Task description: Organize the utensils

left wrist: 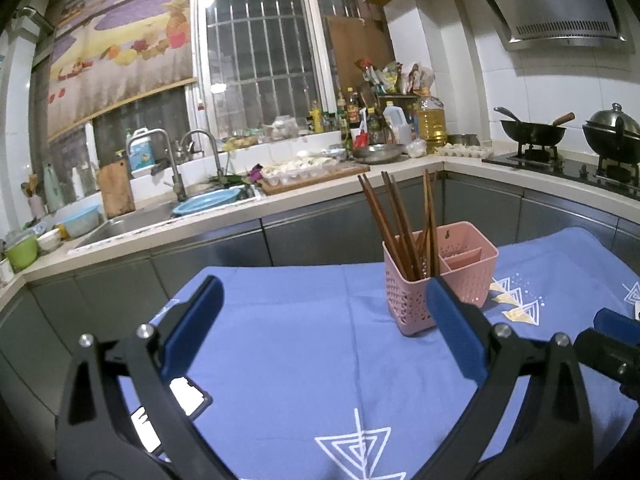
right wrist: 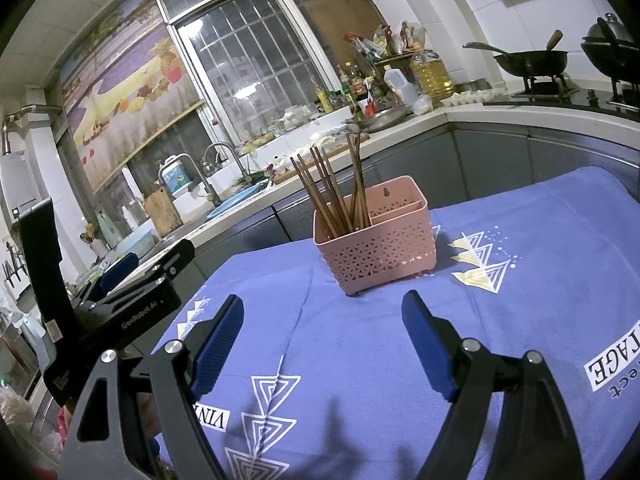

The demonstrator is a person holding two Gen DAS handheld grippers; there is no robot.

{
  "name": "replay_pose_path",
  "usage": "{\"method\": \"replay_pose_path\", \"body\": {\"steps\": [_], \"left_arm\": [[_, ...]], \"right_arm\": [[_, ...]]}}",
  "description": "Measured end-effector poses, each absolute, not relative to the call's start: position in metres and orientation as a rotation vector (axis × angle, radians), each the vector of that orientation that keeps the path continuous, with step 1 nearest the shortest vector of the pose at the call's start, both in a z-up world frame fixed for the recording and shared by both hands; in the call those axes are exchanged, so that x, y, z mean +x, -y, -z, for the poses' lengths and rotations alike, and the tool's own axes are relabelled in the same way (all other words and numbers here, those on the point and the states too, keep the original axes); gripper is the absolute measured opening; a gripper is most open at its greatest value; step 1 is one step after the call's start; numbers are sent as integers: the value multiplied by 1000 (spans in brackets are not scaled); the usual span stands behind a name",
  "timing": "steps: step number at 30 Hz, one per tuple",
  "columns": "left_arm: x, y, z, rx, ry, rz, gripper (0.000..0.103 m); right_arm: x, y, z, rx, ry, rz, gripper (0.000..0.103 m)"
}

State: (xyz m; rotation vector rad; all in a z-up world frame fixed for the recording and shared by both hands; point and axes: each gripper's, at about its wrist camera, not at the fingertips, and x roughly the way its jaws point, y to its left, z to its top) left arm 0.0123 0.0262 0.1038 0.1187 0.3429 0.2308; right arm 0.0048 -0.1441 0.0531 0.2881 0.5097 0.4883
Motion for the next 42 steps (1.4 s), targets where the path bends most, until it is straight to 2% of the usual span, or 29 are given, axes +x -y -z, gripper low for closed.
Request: {"method": "replay_pose_path", "body": {"steps": [42], "left_arm": [[13,-22,-116,101,-331,-260,97]], "right_arm": [[1,139,-56,291,-506,-491,81]]}}
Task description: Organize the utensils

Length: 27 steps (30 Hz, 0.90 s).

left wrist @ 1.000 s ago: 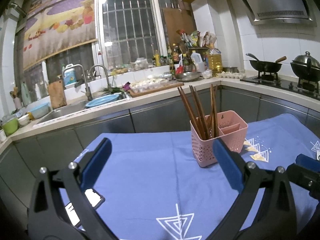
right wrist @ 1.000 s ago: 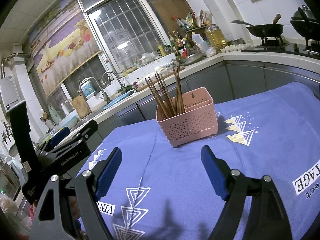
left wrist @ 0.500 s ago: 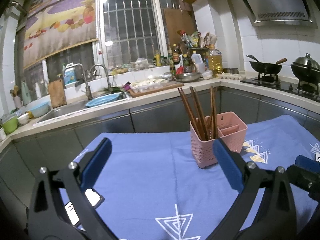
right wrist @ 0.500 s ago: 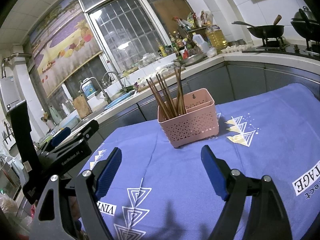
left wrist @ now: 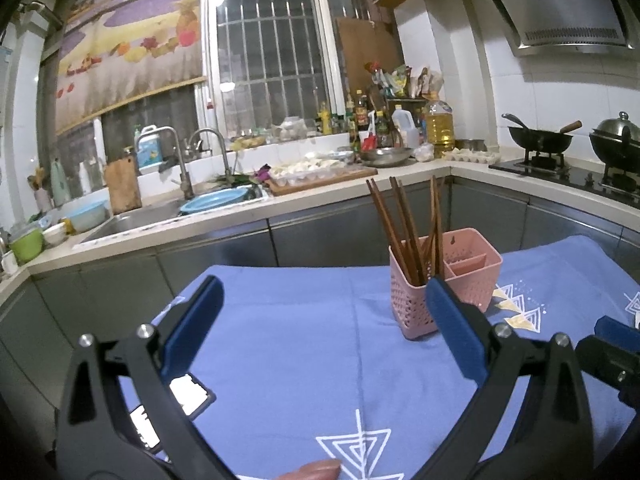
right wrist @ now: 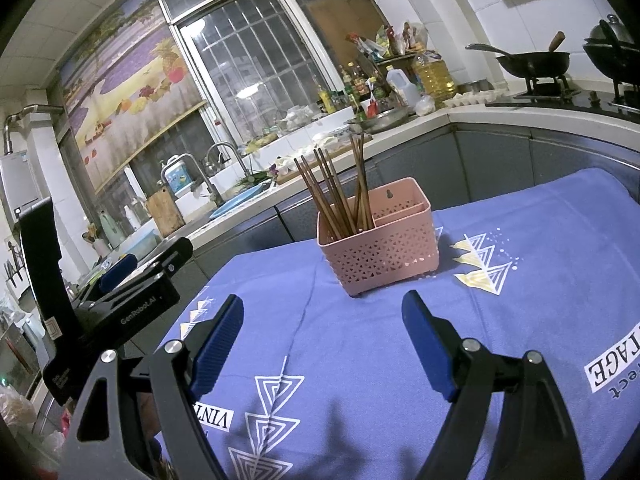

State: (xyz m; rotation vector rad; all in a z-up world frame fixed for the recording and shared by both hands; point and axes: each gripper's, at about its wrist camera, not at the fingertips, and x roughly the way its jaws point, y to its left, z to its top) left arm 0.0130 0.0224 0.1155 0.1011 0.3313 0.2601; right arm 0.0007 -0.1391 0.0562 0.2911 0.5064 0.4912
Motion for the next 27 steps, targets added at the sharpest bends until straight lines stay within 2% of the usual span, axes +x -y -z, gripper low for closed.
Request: {"method": "replay_pose_path", "body": {"steps": [27], "left_arm": [[8,-15,-112,113,-330,-228,97]], "right_arm": [[-1,136,-58,294,-504,-493,81]]}}
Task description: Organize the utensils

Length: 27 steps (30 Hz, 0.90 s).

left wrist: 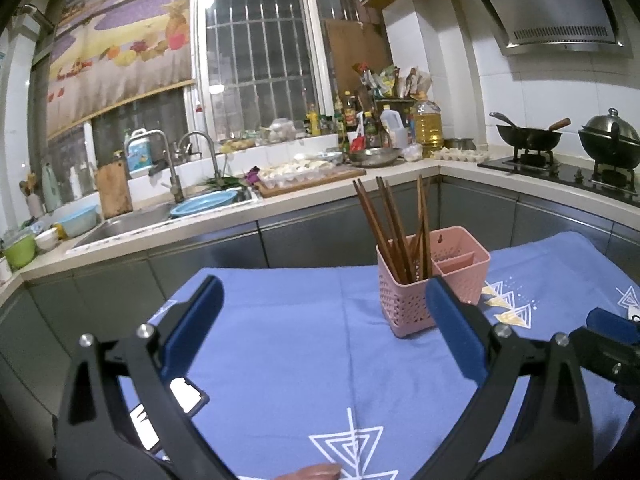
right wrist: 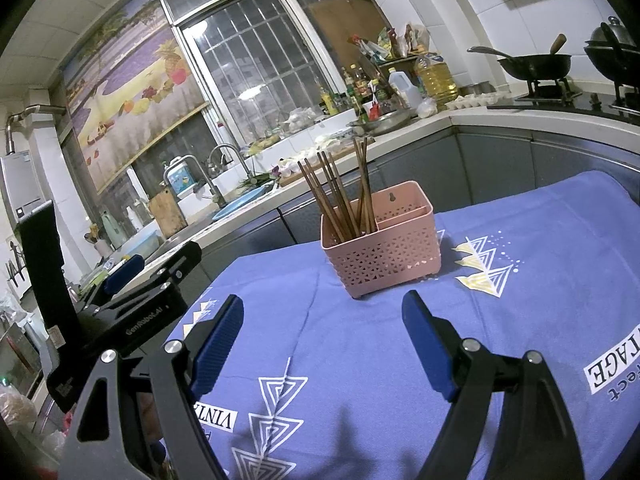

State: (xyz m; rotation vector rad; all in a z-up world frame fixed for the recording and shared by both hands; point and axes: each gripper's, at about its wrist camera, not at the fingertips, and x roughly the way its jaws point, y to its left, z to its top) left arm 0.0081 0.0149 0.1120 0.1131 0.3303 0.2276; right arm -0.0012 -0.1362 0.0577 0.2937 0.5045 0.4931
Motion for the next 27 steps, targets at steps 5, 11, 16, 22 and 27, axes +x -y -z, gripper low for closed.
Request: {"method": "replay_pose_path", "body": {"steps": [5,11,16,22,27], "left_arm": [[5,-16,-110,111,-329,-225,97],[5,-15,-109,111,-335,-224,97],[6,-15,-106,113,-348,-222,97],[9,-17,-102,103,-369,-209,97],[15,-16,-95,92,-409,-188,97]], "right_arm": [[-1,136,-58,293,-505,-493,81],[-1,135,-59,291,-504,-493,81],[-1,136,-58,294,-505,-492,81],[-1,136,-58,293,-506,-492,81],[-1,136,-61,295,-508,-491,81]]}}
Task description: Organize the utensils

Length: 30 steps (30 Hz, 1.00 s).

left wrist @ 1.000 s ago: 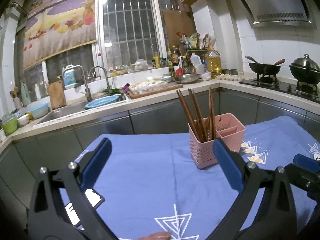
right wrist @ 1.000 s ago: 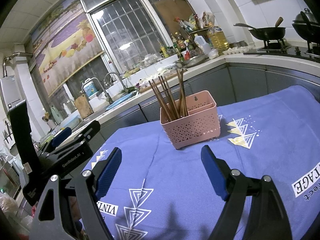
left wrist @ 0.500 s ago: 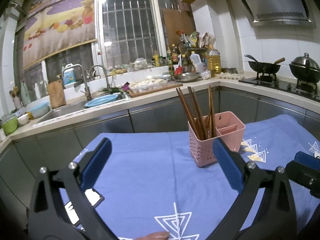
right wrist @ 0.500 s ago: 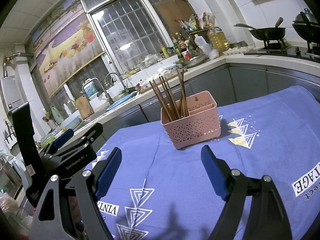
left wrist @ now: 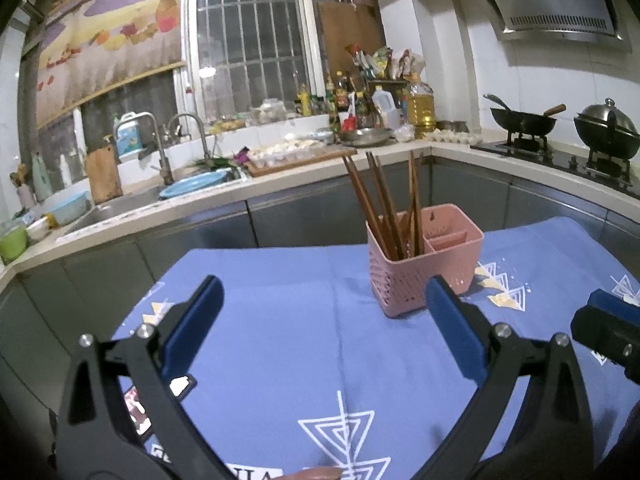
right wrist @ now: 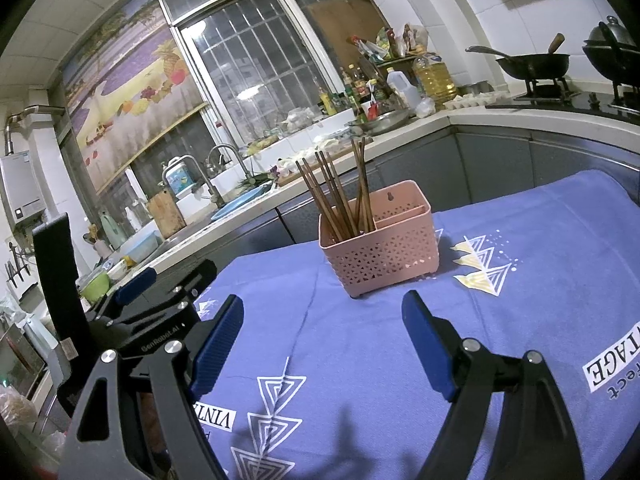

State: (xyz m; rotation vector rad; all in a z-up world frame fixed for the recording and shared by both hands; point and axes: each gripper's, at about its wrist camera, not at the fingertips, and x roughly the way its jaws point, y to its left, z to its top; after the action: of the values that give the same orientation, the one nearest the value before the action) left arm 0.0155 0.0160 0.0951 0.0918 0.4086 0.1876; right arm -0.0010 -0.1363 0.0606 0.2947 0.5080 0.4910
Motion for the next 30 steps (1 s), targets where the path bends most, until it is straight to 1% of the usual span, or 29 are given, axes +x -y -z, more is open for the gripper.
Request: {"method": "replay_pose_path", "body": {"steps": [16,30], "left_arm": [[28,-17,-70,74,-520,-168,97],[33,-21,-58,75,-551,-166,97]], "right_arm": [[3,140,-55,306,-530,-480,81],[7,142,-48,316,-539,-474,81]]}}
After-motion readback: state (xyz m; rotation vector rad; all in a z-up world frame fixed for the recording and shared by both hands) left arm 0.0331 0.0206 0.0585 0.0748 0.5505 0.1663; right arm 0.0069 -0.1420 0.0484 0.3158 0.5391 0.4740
